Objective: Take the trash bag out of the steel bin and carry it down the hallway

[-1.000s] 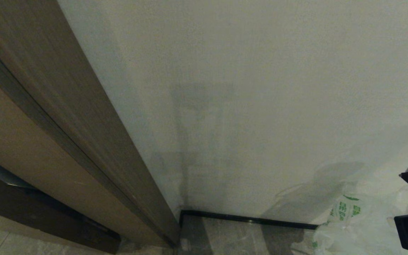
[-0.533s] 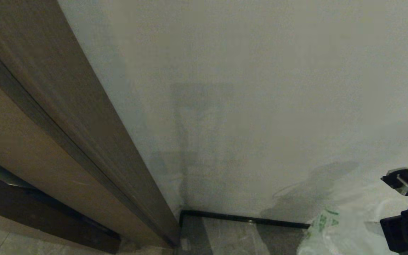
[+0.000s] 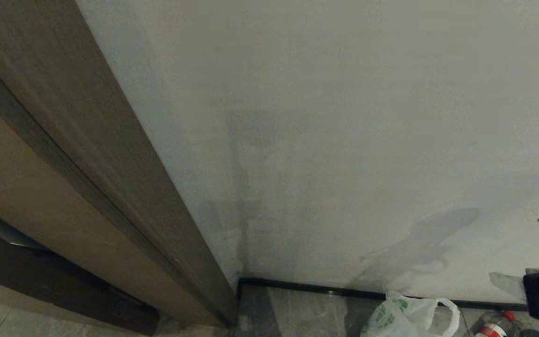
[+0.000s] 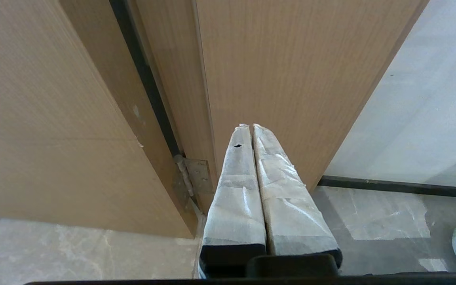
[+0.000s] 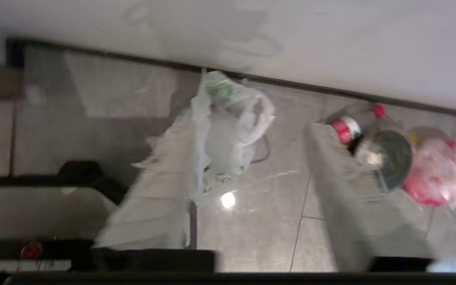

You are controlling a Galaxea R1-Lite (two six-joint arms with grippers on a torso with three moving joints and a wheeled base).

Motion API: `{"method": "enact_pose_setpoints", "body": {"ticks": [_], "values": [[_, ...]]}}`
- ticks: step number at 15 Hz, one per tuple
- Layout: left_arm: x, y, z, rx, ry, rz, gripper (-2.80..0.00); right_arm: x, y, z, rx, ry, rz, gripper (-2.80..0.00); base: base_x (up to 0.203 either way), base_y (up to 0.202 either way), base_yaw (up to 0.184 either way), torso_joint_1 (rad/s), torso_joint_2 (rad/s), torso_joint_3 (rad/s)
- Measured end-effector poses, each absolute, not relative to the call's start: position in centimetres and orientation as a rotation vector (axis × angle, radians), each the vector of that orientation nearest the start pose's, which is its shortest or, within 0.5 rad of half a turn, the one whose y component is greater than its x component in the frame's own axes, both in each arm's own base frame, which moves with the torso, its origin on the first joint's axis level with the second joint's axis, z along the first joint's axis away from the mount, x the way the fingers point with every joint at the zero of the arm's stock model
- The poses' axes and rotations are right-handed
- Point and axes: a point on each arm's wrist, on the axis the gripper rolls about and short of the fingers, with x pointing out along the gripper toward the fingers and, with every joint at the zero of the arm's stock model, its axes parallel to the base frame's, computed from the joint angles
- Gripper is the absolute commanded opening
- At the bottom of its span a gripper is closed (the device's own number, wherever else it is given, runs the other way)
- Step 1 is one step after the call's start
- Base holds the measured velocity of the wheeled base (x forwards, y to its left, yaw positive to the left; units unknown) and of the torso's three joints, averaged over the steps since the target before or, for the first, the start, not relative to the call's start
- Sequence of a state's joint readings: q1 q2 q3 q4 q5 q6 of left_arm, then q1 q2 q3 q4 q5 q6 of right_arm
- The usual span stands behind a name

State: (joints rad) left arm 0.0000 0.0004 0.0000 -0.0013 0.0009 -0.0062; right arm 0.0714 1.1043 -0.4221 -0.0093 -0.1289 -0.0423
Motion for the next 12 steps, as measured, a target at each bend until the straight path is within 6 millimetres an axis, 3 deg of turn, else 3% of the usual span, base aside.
{"method": "enact_pose_setpoints", "body": {"ticks": [6, 12], "values": [[-2.3, 0.0, 7.6, -0.005, -0.001, 0.001, -2.8, 8.5, -1.1, 16.8, -0.054, 0.501, -0.212, -2.8, 0.0, 0.0, 0.0, 0.0, 0.0, 0.0], [-2.3, 0.0, 7.6, -0.006, -0.001, 0.001, -2.8, 2.0, -0.3, 14.9, 0.011, 0.364, -0.147, -2.8, 0.0, 0.0, 0.0, 0.0, 0.0, 0.0]]}}
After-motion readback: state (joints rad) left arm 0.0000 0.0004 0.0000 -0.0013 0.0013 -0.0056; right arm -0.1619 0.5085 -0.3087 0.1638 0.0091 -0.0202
